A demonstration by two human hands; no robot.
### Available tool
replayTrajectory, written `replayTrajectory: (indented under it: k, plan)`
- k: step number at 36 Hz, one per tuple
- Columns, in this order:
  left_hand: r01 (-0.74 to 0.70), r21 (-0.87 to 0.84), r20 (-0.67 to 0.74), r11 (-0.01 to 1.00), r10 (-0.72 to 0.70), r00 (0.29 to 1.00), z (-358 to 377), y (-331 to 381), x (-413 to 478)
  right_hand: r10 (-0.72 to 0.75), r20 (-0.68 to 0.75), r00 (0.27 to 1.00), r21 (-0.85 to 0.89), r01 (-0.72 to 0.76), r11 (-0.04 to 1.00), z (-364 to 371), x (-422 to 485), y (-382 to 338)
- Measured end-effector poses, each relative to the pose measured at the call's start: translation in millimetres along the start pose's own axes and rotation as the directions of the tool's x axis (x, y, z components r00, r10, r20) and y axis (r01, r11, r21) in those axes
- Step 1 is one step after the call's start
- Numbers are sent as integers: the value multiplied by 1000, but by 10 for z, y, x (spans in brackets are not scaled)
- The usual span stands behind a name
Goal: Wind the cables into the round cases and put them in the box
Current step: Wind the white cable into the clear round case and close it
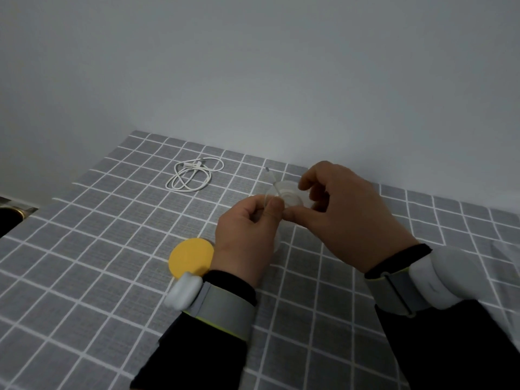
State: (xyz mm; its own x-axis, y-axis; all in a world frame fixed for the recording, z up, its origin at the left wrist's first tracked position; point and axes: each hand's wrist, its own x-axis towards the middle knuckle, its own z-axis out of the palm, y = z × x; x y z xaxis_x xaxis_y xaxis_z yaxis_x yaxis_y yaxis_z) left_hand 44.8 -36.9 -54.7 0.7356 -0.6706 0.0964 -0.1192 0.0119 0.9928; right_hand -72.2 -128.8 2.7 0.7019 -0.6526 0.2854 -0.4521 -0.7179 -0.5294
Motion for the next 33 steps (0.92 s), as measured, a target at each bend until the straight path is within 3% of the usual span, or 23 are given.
replayTrajectory:
  k: [14, 23, 33]
  plan:
    - [57, -75, -20, 996, -59, 998, 5, 42, -17, -70, 59, 996, 31, 68, 997, -11, 18, 45]
    - [92, -106, -47, 990, -98, 994, 16, 58, -16, 12, 118, 993, 277, -45, 960, 68, 24, 62]
    - [78, -172, -14, 982, -81, 997, 16, 88, -35, 44, 146, 988, 334, -91, 938, 42, 14, 36]
